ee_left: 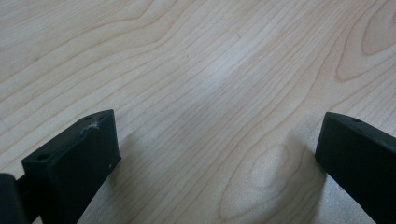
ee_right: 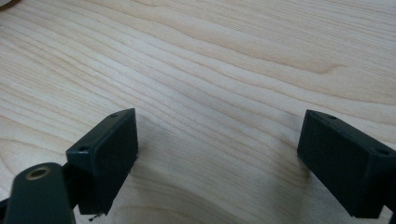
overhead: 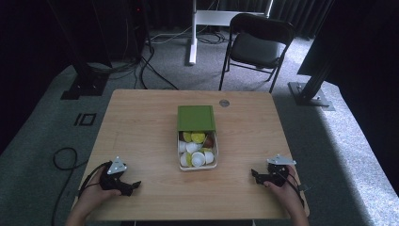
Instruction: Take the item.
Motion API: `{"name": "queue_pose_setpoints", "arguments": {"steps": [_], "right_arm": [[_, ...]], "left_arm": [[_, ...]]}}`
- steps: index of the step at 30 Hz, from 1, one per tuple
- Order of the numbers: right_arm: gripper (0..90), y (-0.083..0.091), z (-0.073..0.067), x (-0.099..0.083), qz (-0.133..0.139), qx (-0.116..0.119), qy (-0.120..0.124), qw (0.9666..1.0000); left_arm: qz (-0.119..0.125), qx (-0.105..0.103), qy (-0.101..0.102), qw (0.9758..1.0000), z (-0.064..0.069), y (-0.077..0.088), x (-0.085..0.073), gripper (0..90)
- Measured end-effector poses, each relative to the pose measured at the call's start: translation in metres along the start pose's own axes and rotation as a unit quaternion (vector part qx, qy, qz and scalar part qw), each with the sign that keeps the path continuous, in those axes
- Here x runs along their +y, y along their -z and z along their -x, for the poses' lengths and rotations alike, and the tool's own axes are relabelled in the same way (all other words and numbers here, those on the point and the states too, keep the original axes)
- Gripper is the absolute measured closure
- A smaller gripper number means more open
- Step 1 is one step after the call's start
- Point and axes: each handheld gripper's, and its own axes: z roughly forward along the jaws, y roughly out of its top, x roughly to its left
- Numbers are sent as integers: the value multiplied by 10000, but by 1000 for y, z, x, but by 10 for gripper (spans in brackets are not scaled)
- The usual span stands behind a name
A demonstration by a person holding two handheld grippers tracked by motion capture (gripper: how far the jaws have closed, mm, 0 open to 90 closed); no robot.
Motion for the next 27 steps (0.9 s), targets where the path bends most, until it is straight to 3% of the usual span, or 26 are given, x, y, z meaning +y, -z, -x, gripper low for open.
{"name": "queue_pose_setpoints", "arguments": {"steps": [10,27], "right_arm": [[121,0,0,0,0,0,1,10000],[121,0,0,0,2,-1,-7,10000]], "left_arm": [[130,-44,44,9999,3,1,8,7],[291,-121,-209,9993,7,10,39,7]]}}
